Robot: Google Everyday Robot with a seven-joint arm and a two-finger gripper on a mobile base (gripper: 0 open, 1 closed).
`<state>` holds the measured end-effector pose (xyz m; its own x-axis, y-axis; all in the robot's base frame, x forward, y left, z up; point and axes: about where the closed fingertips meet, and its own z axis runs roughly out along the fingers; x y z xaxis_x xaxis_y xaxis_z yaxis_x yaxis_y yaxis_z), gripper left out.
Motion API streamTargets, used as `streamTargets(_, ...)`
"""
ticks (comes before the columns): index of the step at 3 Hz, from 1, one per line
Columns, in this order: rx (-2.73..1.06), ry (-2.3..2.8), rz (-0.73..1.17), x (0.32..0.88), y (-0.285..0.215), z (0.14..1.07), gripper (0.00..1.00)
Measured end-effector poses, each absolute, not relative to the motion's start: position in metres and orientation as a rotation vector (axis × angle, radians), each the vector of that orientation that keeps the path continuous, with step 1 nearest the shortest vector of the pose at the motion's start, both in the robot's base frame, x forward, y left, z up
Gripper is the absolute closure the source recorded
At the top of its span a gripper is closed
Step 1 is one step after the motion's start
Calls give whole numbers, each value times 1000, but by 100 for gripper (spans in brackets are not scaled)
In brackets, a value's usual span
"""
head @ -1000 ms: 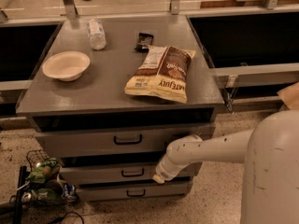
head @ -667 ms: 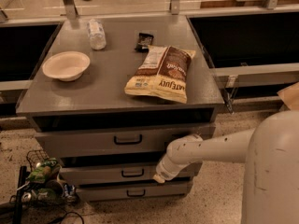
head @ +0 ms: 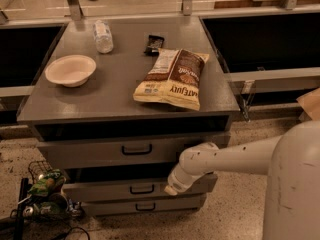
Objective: Open middle drawer
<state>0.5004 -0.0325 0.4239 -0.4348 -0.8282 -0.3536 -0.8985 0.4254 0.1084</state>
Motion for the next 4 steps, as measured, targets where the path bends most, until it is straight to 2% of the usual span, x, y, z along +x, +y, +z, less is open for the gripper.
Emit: streamTargets(4, -1500, 2400, 472, 480, -41, 436, 100)
